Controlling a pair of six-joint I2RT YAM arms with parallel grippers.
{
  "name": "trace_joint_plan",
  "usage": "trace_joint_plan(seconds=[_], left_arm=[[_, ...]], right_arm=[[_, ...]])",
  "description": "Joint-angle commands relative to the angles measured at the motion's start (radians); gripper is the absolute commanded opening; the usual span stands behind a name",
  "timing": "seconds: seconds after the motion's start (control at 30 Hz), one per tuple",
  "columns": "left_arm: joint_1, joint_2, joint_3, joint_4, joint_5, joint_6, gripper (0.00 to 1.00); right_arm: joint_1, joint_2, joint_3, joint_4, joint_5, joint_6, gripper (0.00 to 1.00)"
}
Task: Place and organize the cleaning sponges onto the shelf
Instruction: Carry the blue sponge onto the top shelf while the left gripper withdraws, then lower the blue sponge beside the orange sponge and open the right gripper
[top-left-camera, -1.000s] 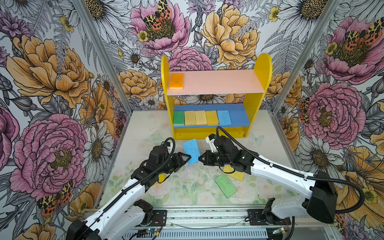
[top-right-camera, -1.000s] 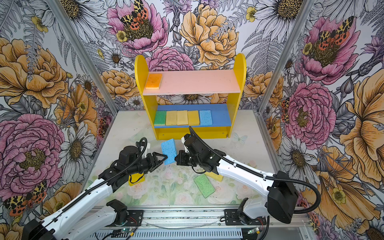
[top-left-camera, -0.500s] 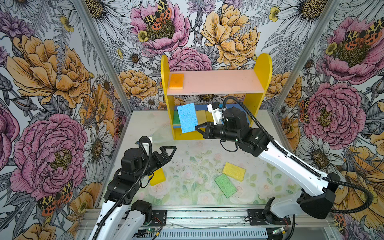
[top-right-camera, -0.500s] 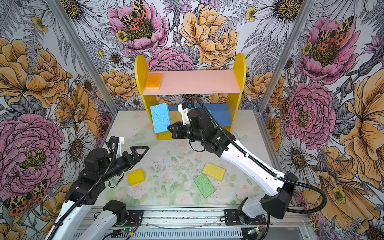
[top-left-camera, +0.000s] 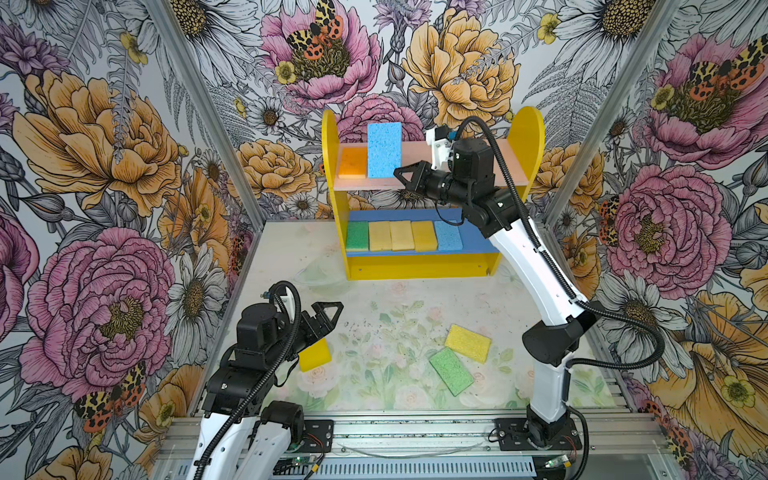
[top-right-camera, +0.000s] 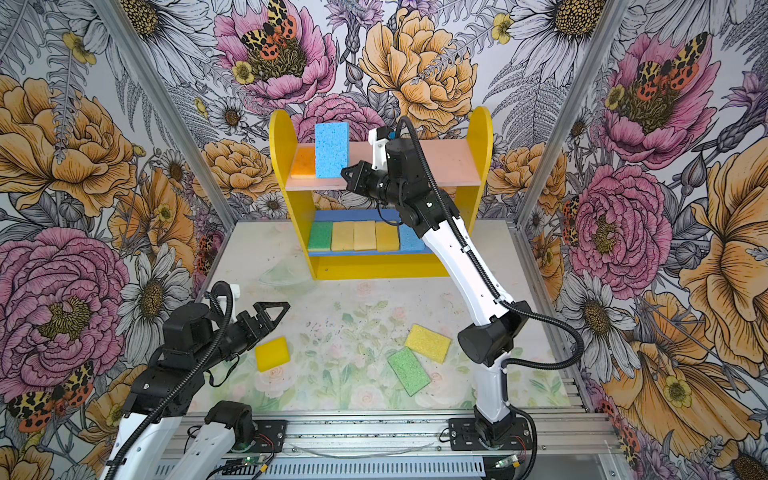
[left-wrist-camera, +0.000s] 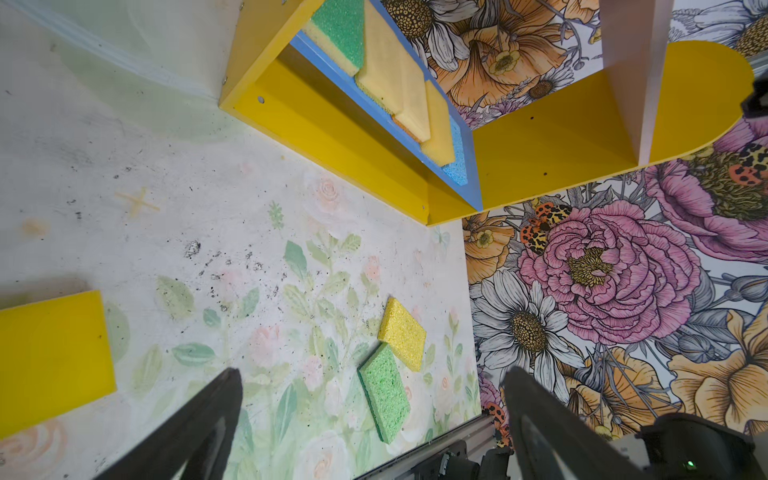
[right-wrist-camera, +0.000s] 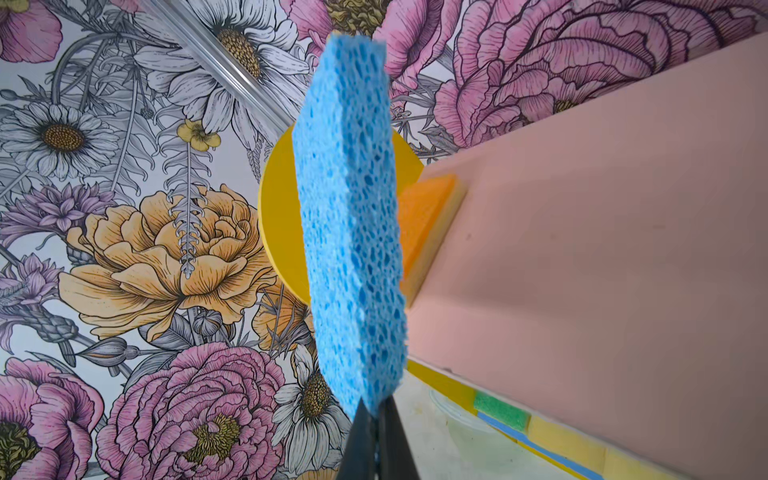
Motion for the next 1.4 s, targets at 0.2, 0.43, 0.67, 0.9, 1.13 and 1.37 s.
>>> trace_joint_plan(seconds=[0.2,0.43,0.67,0.9,1.13,1.37], left_arm=[[0.011,0.004,-0.042,-0.012,0.06,0.02,0.99],[0.012,0.002,-0.052,-0.012,0.066,0.007,0.99],[0.012,-0.03,-0.073,-0.013,0.073,-0.017,0.99],[0.014,-0.038,-0.078,-0.021,0.075,-0.02,0.99],[0.015,-0.038,-0.07,-0.03,0.074,-0.01,0.99],[0.017,-0.044,-0.064,-0.049,0.079,0.002,0.99]], right_arm=[[-0.055,0.131,0.148,-0.038,-0.102,0.076,0.0],[-0.06,0.152,0.159,-0.038,-0.112,0.082,0.0],[-0.06,0.167,0.174,-0.037,-0.138,0.094,0.11],[-0.064,0.156,0.167,-0.039,-0.141,0.082,0.39],[-0.066,0.107,0.114,-0.039,-0.08,0.044,0.45],[-0.095,0.179,0.207,-0.04,-0.084,0.064,0.49]])
